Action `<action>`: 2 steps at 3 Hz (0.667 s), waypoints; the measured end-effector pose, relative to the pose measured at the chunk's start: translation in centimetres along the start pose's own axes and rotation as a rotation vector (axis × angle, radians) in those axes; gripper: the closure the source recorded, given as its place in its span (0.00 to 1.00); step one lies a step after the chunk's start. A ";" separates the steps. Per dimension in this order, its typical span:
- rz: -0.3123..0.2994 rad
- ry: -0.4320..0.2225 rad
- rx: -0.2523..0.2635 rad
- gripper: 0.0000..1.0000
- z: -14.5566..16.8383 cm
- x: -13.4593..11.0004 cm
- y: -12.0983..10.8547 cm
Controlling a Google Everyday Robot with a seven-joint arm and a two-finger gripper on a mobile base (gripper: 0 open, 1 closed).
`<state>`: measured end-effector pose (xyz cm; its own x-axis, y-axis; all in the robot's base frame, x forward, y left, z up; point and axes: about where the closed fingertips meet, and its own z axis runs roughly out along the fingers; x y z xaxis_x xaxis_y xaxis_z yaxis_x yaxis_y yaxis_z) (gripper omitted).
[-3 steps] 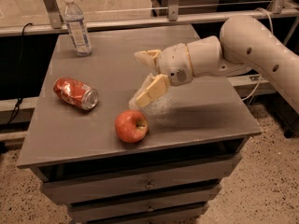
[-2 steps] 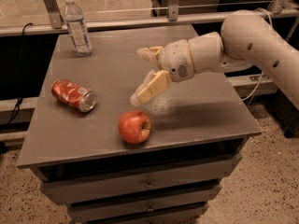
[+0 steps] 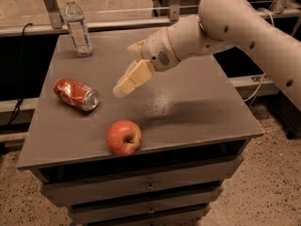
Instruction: Move coke can near apple
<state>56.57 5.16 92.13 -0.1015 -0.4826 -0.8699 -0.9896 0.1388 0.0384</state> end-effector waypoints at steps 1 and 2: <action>0.048 0.103 0.005 0.00 2.4 -1.7 0.0; 0.084 0.177 0.011 0.00 4.7 -3.2 0.5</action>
Offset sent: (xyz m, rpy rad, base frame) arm 0.0021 0.0871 0.0100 -0.2536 0.1389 -0.0799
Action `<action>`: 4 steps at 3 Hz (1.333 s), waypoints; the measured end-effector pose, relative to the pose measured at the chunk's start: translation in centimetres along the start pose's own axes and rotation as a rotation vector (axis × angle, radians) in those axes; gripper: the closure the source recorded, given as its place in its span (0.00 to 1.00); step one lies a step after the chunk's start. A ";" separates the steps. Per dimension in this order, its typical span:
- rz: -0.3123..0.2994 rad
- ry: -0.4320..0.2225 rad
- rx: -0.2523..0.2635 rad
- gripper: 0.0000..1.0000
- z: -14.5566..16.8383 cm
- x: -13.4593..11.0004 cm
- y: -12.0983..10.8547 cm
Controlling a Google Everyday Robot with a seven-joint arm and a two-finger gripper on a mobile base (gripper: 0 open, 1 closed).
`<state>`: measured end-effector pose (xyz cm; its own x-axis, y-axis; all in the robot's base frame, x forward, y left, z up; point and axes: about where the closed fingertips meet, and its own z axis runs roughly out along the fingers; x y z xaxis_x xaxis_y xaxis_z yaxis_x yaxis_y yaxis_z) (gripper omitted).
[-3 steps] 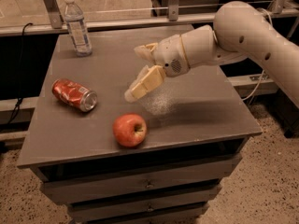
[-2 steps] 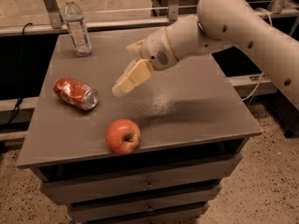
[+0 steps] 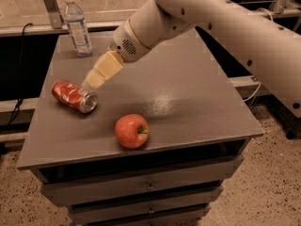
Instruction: Move coke can near apple
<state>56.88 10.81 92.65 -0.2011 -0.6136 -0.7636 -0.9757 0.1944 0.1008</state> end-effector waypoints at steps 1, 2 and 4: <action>0.023 0.064 0.029 0.00 1.5 -1.0 0.7; 0.050 0.143 0.092 0.00 3.3 -1.2 0.9; 0.096 0.290 0.188 0.00 8.0 0.0 -0.1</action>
Offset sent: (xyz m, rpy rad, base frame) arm 0.0003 0.0468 -0.0262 -0.2759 0.0075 -0.1783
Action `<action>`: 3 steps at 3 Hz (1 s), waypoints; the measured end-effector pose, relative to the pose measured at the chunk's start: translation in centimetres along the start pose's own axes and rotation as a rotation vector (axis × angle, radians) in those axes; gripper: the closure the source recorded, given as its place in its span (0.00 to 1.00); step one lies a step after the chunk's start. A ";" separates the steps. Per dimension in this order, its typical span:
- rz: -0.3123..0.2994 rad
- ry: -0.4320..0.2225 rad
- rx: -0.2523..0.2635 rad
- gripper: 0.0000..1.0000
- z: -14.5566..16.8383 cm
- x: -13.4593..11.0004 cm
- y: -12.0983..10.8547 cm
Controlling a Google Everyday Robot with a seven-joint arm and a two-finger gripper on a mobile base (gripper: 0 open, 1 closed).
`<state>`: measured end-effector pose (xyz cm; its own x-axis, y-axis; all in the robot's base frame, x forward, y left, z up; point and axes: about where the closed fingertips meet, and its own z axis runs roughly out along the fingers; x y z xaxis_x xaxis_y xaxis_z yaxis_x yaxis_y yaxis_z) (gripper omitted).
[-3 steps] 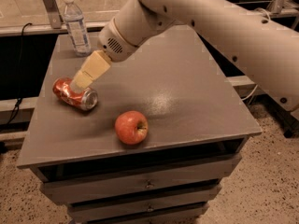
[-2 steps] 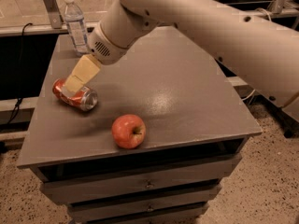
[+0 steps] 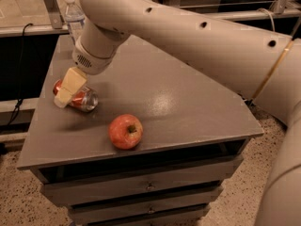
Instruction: Move coke can near apple
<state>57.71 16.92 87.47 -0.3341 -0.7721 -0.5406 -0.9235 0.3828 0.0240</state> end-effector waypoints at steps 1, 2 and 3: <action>-0.001 0.053 0.024 0.00 1.7 -0.1 0.4; -0.001 0.092 0.041 0.18 3.0 0.0 0.6; 0.002 0.107 0.048 0.41 3.5 0.2 0.5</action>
Offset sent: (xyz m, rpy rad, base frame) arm 0.0012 0.0244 -0.0391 -0.1458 0.0049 -0.0316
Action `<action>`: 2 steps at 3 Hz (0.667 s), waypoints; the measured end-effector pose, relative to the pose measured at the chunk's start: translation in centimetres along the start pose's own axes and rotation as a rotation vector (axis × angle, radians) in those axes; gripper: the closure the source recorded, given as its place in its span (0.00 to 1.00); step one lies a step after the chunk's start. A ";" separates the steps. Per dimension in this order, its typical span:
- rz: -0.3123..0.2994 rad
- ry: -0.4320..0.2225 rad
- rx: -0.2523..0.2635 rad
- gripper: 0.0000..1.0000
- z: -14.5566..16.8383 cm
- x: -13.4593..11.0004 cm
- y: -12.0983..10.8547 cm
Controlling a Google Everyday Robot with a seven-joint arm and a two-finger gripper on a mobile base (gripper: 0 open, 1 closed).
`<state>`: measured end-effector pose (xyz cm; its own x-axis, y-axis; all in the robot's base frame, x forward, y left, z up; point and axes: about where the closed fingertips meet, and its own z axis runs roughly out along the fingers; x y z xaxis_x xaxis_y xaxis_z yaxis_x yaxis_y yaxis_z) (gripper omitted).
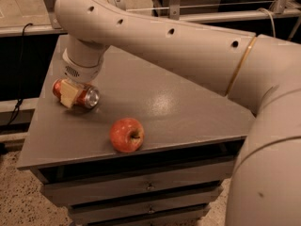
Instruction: Move coke can near apple
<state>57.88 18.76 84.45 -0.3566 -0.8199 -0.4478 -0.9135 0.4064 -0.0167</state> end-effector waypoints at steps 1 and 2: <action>0.007 -0.008 0.000 0.64 -0.4 0.3 -0.7; 0.003 -0.036 0.000 0.88 -2.2 1.4 -2.0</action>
Offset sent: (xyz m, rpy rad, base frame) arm 0.0162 -0.0610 0.0278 0.0640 -0.0328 0.0049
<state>58.75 15.93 85.79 -0.3520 -0.8039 -0.4794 -0.9125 0.4088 -0.0156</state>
